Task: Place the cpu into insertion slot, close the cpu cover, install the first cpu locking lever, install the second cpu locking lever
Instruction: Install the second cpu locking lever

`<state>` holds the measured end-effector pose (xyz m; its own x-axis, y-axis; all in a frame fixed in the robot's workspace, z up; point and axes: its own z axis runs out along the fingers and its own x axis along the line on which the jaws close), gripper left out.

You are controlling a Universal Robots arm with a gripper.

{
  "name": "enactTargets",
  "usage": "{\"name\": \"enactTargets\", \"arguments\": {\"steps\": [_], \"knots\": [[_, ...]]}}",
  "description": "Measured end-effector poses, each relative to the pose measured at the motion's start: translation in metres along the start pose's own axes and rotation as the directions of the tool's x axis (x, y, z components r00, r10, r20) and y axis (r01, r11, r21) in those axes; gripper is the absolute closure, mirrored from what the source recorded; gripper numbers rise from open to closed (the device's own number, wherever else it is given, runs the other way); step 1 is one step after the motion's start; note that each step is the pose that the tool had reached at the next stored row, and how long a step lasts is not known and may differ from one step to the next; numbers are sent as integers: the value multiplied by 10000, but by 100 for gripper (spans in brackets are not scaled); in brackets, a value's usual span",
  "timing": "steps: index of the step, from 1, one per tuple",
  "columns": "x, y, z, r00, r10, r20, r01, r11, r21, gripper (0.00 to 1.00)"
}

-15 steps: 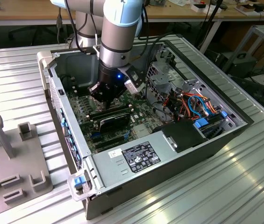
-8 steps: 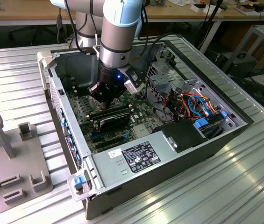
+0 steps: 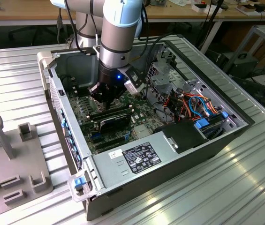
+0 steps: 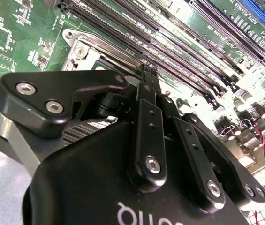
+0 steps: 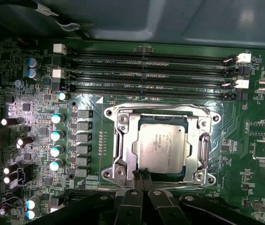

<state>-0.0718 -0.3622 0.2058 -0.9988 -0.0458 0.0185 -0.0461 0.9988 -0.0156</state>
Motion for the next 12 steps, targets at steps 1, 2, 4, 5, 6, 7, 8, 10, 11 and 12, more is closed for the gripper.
{"name": "enactTargets", "arguments": {"steps": [1, 2, 4, 5, 6, 7, 8, 10, 11, 12], "knots": [[0, 1, 1, 10000, 0, 0, 0, 10000, 0, 89], [0, 2, 2, 10000, -1, 0, 1, 10000, 0, 89], [0, 5, 4, 10000, 0, 0, 0, 10000, 1, 89], [0, 8, 5, 10000, 0, -1, 0, 10000, 1, 89], [0, 10, 6, 10000, 0, -1, 0, 10000, 1, 89], [0, 12, 7, 10000, 1, 0, -1, 10000, 0, 89], [0, 15, 8, 10000, 0, -1, 0, 10000, 1, 89], [-1, 20, 10, 10000, 0, 0, 0, 10000, 0, 89], [-1, 22, 11, 10000, 0, 0, 0, 10000, 0, 89], [-1, 25, 13, 10000, 0, -1, 0, 10000, 2, 89]]}}
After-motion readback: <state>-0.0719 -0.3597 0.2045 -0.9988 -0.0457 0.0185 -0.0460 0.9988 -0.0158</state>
